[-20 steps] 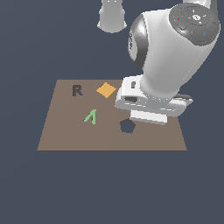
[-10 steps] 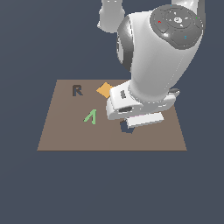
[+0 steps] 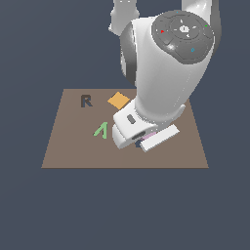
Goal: Insert a designated object into the corresponding slot on a board.
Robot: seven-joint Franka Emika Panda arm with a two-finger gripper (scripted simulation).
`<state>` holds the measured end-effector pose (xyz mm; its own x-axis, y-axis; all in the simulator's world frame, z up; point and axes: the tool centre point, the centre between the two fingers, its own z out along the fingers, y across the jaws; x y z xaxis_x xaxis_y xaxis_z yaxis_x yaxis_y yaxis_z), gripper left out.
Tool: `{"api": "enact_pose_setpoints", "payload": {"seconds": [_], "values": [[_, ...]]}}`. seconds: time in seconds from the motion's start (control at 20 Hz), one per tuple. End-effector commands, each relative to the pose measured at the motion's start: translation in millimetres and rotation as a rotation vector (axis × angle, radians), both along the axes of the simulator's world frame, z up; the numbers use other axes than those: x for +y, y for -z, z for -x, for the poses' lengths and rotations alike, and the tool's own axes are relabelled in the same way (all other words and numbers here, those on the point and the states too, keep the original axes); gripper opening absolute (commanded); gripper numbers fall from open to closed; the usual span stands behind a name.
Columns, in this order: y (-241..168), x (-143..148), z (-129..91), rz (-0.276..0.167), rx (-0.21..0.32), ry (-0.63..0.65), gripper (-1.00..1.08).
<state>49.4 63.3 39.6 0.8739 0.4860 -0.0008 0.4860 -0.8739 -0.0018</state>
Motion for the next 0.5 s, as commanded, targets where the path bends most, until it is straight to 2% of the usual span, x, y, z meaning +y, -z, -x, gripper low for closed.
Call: {"api": "enact_pose_setpoints", "payload": {"seconds": [0.0, 0.45], "values": [[0, -3, -4, 0.000, 0.000, -0.065, -1.00], [-1, -9, -15, 0.000, 0.000, -0.214, -1.00]]}}
